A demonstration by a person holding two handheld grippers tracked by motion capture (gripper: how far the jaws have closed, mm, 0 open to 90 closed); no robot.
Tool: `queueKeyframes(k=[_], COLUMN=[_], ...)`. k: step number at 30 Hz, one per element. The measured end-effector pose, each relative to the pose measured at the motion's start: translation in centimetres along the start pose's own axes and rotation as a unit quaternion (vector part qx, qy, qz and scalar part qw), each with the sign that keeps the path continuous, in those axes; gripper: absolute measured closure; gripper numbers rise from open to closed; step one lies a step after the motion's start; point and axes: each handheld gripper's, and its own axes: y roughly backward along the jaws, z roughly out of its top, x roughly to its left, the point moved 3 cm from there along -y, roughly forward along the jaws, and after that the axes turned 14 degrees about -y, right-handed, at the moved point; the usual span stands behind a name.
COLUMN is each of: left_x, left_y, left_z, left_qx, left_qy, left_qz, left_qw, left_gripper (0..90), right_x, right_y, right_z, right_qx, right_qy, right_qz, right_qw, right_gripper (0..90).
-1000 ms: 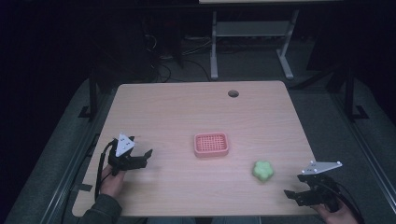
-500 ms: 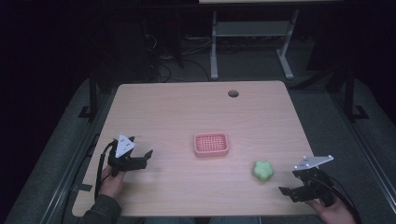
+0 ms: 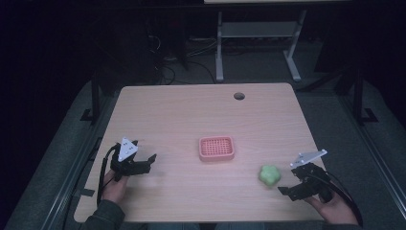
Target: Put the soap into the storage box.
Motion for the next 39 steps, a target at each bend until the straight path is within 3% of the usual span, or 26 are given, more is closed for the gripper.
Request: queueKeyframes(k=[9,20,26,39], left_x=[0.0,0.1,0.1,0.2], left_y=[0.1,0.1,0.2,0.2], left_z=[0.0,0.0,0.0,0.0], left_qx=[-0.002,-0.004,-0.005,-0.007], left_qy=[0.003,0.004,0.005,0.004], left_qz=[0.001,0.002,0.003,0.003], left_qw=[1.0000,1.0000,1.0000,1.0000], left_gripper=[14.2,14.2,14.2,14.2], right_x=[0.7,0.8,1.2,1.2], right_y=[-0.4,-1.6,-2.7,-4.1], right_z=[1.9,3.1,3.9,4.7], right_qx=[0.017,0.034,0.052,0.071], right_qy=[0.014,0.017,0.035,0.039], right_qz=[-0.002,0.003,-0.003,-0.006], right_qw=[0.9998,0.9993,0.9980,0.9967], right_gripper=[15.9,15.7,15.7,15.7])
